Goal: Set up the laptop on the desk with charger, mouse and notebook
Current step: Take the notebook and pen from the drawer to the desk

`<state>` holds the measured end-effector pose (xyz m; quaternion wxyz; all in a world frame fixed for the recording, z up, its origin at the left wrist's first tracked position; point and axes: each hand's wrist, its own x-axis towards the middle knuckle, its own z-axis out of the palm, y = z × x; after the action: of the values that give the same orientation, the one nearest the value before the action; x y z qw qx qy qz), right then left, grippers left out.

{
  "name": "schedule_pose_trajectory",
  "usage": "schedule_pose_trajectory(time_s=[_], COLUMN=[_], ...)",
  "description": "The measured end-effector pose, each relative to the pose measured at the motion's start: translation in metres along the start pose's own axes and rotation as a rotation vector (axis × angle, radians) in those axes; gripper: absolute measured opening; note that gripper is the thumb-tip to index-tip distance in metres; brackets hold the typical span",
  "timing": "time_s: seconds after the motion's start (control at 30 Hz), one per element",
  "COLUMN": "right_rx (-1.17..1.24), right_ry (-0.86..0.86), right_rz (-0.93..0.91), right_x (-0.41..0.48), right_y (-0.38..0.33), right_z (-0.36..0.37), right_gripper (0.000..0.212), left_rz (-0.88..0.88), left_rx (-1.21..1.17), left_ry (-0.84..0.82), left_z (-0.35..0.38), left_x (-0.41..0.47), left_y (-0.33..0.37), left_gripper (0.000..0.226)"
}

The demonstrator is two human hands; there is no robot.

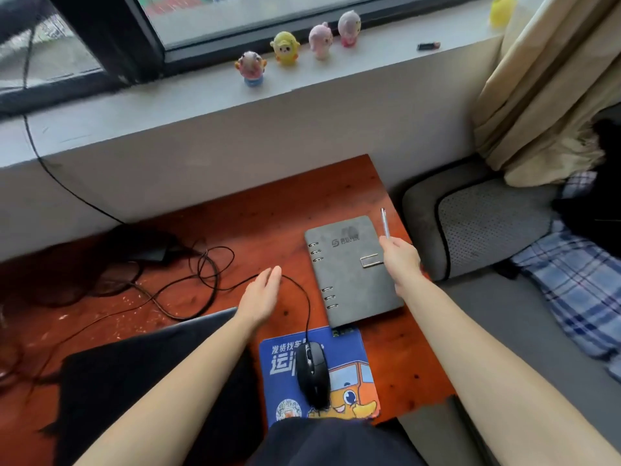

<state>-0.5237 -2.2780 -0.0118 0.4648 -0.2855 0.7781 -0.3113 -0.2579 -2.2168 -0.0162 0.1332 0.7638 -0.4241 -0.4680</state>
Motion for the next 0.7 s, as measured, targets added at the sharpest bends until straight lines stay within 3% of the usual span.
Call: schedule_pose_trajectory(time_s=[0.17,0.23,0.37,0.53,0.7], right_rx=[-0.282,-0.452,-0.746,-0.902,-0.896], right_ry=[-0.128,-0.229,-0.254,-0.241,-0.229], right_rz=[-0.070,-0.114,-0.262,-0.402,-0.448], right_x=[-0.042,-0.053,-0.064,-0.060,-0.062], right_y=[0.018,0.022,0.031,0.042,0.052], right_z=[0.044,0.064,0.095,0.112,0.112], right_gripper=[0.025,0.027,0.029,0.037,0.043], left_rz=[0.101,0.114,0.084,0.155,0.167], left_rx=[0.414,0.509,0.608,0.754,0.821], left_ry=[0.079,0.116,0.103,0.035,-0.008], left_z=[-0.021,-0.025,-0.029,-0.034,-0.041], left_x=[-0.027,-0.035,-0.051,-0.052,-0.052], left_y=[-0.068,-0.089,-0.124,-0.146,-0.147], left_gripper=[0.070,0.074,0.080,0.091,0.094])
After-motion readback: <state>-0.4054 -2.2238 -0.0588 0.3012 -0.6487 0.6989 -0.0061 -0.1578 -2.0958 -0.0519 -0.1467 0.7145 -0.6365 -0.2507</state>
